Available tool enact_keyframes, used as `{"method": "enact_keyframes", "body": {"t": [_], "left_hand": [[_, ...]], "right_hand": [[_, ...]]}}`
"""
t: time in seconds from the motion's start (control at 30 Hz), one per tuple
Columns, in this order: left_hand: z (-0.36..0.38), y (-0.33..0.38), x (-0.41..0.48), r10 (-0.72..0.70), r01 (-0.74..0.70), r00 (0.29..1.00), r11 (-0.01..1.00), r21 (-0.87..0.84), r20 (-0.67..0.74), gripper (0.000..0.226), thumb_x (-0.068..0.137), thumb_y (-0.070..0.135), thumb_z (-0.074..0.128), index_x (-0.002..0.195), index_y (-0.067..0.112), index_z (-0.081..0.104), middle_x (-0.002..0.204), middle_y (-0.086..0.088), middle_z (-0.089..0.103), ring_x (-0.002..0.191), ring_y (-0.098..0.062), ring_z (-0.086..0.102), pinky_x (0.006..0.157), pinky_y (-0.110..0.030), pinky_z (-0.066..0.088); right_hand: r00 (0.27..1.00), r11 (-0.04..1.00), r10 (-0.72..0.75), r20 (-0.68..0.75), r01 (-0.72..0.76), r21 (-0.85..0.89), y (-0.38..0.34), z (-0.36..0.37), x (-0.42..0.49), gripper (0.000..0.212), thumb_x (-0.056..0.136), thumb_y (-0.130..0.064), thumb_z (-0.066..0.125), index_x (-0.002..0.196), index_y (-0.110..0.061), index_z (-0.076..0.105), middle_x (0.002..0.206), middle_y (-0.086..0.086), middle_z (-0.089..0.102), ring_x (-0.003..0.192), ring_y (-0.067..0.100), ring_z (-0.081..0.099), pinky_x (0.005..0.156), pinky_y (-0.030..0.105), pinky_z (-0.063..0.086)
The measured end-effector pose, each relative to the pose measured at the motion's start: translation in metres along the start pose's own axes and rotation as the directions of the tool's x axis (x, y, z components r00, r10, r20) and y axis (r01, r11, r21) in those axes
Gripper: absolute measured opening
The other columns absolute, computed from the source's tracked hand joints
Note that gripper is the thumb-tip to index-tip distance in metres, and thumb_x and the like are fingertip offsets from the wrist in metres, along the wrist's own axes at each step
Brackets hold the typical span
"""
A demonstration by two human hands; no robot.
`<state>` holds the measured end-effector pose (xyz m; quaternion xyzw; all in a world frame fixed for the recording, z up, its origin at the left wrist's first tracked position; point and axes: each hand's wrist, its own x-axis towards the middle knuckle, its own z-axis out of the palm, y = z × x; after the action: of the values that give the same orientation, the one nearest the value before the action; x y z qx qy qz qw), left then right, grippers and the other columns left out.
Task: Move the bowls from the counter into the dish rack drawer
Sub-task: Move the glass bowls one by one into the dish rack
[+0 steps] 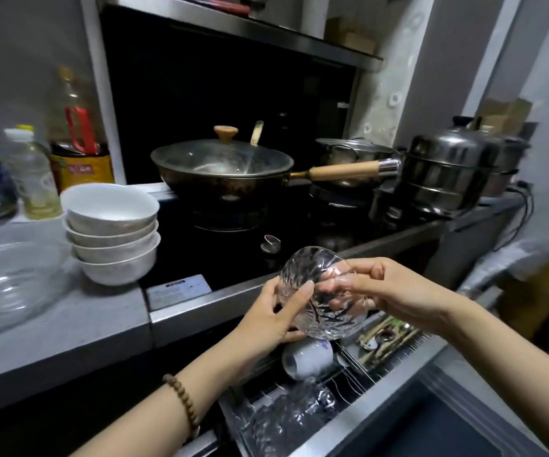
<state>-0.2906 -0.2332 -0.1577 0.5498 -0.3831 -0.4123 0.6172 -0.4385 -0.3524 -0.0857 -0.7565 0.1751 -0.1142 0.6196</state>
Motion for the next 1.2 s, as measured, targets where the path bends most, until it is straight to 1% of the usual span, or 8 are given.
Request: {"method": "enact_keyframes", "body": {"t": [0.13, 0.5, 0.6, 0.67, 0.77, 0.87, 1.03, 1.2], "left_hand": [[0.024, -0.040, 0.027, -0.123, 0.122, 0.992, 0.992, 0.020, 0.030, 0.101, 0.047, 0.078, 0.065, 0.129, 0.026, 0.041, 0.120, 0.000, 0.064, 0.094, -0.018, 0.070, 0.088, -0.038, 0.056], [0.042, -0.142, 0.085, -0.374, 0.375, 0.922, 0.927, 0.005, 0.101, 0.062, 0.067, 0.064, 0.050, 0.117, 0.027, 0.047, 0.122, -0.006, 0.063, 0.097, -0.021, 0.069, 0.085, -0.031, 0.057], [0.040, -0.167, 0.098, -0.423, 0.421, 0.905, 0.906, 0.037, 0.051, 0.063, 0.079, 0.060, 0.049, 0.132, 0.026, 0.040, 0.130, -0.002, 0.055, 0.105, -0.019, 0.064, 0.082, -0.029, 0.058], [0.037, -0.179, 0.103, -0.424, 0.420, 0.906, 0.899, 0.122, 0.006, 0.067, 0.085, 0.058, 0.046, 0.141, 0.023, 0.033, 0.118, 0.006, 0.057, 0.107, -0.016, 0.059, 0.092, -0.034, 0.054], [0.029, -0.196, 0.105, -0.406, 0.378, 0.914, 0.865, 0.330, 0.018, 0.079, 0.083, 0.061, 0.046, 0.146, 0.021, 0.022, 0.142, 0.002, 0.045, 0.125, -0.018, 0.049, 0.108, -0.032, 0.037], [0.020, -0.217, 0.103, -0.389, 0.324, 0.920, 0.817, 0.477, 0.040, 0.078, 0.084, 0.057, 0.051, 0.147, 0.022, 0.019, 0.153, 0.000, 0.029, 0.130, -0.013, 0.040, 0.101, -0.023, 0.034], [0.013, -0.244, 0.098, -0.433, 0.227, 0.897, 0.626, 0.746, 0.090, 0.088, 0.082, 0.063, 0.049, 0.150, 0.023, 0.010, 0.158, -0.002, 0.017, 0.143, -0.020, 0.021, 0.116, -0.034, 0.023], [0.015, -0.256, 0.094, -0.437, 0.179, 0.893, 0.555, 0.813, 0.102, 0.088, 0.083, 0.062, 0.049, 0.150, 0.025, 0.007, 0.158, -0.001, 0.015, 0.144, -0.019, 0.018, 0.116, -0.032, 0.019]], "right_hand": [[0.989, 0.993, 0.111, -0.095, -0.107, 0.050, 0.039, -0.027, -0.002, 0.017, 0.082, -0.012, 0.063, 0.097, -0.007, 0.068, 0.097, 0.007, 0.074, 0.078, 0.012, 0.069, 0.061, 0.016, 0.051], [0.901, 0.902, 0.405, -0.152, -0.367, 0.227, 0.143, -0.061, 0.036, 0.029, 0.074, -0.019, 0.070, 0.103, -0.014, 0.069, 0.082, 0.001, 0.075, 0.071, 0.009, 0.068, 0.061, 0.014, 0.054], [0.876, 0.877, 0.460, -0.149, -0.420, 0.235, 0.168, -0.064, 0.051, 0.017, 0.081, -0.012, 0.066, 0.098, -0.014, 0.070, 0.073, -0.001, 0.074, 0.062, 0.005, 0.066, 0.056, 0.013, 0.051], [0.856, 0.866, 0.489, -0.169, -0.452, 0.215, 0.185, -0.068, 0.062, 0.018, 0.086, -0.009, 0.062, 0.103, -0.010, 0.068, 0.070, -0.002, 0.073, 0.056, 0.004, 0.064, 0.052, 0.012, 0.049], [0.800, 0.820, 0.566, -0.196, -0.523, 0.232, 0.211, -0.075, 0.077, 0.023, 0.089, -0.003, 0.057, 0.112, -0.002, 0.063, 0.071, 0.001, 0.073, 0.051, 0.004, 0.066, 0.044, 0.013, 0.048], [0.748, 0.784, 0.621, -0.234, -0.583, 0.213, 0.237, -0.081, 0.089, 0.025, 0.088, -0.001, 0.057, 0.112, 0.002, 0.062, 0.079, 0.008, 0.071, 0.053, 0.007, 0.066, 0.044, 0.015, 0.049], [0.679, 0.712, 0.697, -0.231, -0.692, 0.116, 0.260, -0.081, 0.100, 0.007, 0.090, -0.010, 0.057, 0.086, -0.008, 0.062, 0.074, 0.004, 0.062, 0.046, 0.008, 0.053, 0.040, 0.017, 0.043], [0.589, 0.602, 0.796, -0.141, -0.795, 0.076, 0.279, -0.081, 0.110, 0.020, 0.092, -0.015, 0.054, 0.075, -0.005, 0.054, 0.067, 0.003, 0.051, 0.052, 0.010, 0.043, 0.039, 0.015, 0.040]]}}
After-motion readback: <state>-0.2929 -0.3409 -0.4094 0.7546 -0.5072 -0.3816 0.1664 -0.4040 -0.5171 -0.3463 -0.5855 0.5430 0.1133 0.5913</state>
